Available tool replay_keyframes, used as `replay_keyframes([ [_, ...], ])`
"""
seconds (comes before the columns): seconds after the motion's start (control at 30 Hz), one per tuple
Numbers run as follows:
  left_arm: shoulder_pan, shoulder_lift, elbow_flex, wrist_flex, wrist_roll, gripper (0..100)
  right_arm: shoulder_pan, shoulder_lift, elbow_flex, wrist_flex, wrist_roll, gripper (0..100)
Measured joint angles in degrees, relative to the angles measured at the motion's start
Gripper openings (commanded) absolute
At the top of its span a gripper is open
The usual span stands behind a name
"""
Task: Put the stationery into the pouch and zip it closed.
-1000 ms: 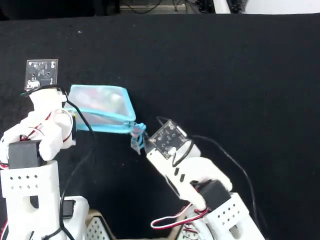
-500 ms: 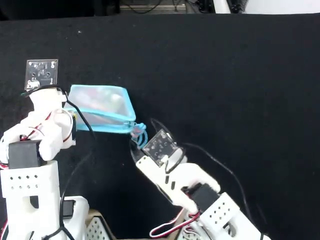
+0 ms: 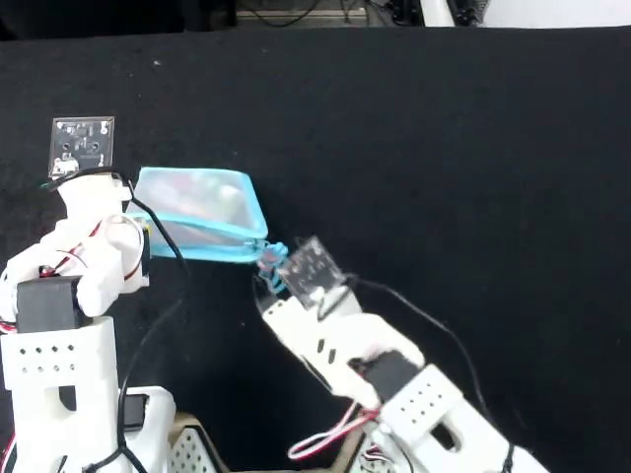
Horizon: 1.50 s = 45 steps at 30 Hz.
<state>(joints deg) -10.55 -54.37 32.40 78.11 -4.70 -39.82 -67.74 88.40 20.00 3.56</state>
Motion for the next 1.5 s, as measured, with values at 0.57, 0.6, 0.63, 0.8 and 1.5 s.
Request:
replay_keyframes([
  [0.57, 0.09, 0.00, 0.00, 0.00, 0.00, 3, 13.10, 6.33, -13.36, 12.22, 3.78, 1.4],
  [0.6, 0.09, 0.00, 0.00, 0.00, 0.00, 3, 13.19, 5.10, -14.42, 15.38, 3.96, 1.4],
  [0.63, 0.09, 0.00, 0.00, 0.00, 0.00, 3, 13.19, 3.96, -15.30, 18.55, 4.31, 1.4],
  [0.8, 0.18, 0.00, 0.00, 0.00, 0.00, 3, 13.19, 2.73, -16.97, 28.66, 13.71, 1.1],
  [1.5, 0.18, 0.00, 0.00, 0.00, 0.00, 3, 18.55, -26.64, -17.93, 37.71, 16.26, 1.1],
])
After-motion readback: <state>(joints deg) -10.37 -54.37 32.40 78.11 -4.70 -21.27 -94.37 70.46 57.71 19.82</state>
